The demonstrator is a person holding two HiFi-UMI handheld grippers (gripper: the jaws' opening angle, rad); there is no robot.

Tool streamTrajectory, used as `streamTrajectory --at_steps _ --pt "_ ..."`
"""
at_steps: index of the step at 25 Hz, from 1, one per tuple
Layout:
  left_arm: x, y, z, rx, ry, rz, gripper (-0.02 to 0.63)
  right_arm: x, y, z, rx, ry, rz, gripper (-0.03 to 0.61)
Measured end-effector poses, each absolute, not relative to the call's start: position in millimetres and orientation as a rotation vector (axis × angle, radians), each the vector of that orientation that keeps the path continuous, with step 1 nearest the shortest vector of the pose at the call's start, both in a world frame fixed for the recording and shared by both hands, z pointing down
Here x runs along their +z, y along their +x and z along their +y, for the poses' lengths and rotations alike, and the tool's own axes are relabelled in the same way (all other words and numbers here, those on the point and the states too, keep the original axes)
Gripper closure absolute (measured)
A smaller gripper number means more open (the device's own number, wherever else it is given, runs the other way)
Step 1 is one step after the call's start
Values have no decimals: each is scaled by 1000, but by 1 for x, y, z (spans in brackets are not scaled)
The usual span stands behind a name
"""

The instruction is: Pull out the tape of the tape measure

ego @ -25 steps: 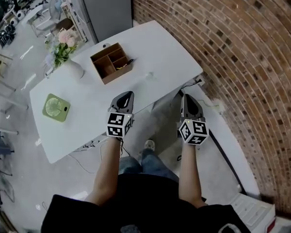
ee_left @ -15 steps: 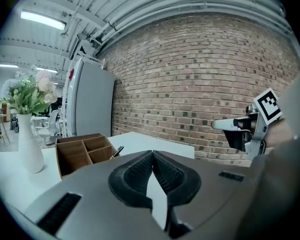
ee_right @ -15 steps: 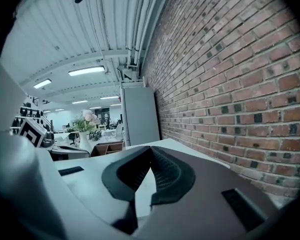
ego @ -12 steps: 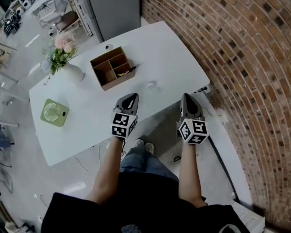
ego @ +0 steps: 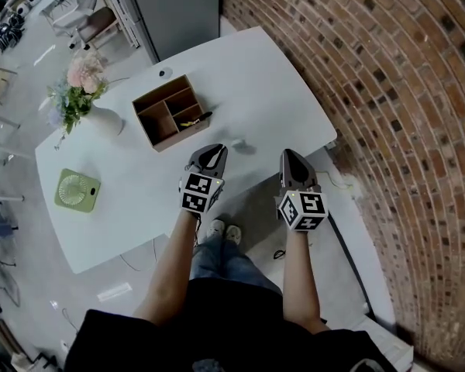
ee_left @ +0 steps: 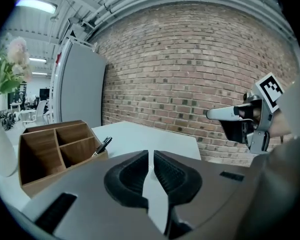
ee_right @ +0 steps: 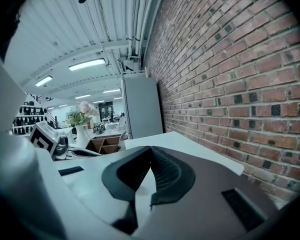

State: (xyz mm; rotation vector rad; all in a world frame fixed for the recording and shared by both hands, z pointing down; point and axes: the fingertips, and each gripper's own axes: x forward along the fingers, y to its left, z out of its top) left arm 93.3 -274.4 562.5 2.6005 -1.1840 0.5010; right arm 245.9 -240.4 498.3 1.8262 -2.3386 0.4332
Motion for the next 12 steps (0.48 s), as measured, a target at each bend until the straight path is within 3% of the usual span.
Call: streamTrajectory --at_steps 1,4,12 --pt "568 98 -278 521 2605 -1149 583 502 245 -243 442 1815 -2336 576" --pt "591 110 -284 623 2618 -1032 470 515 245 -250 468 1783 -2327 577" --pt "631 125 -299 782 2624 -837 460 539 251 -261 530 1757 -2298 577"
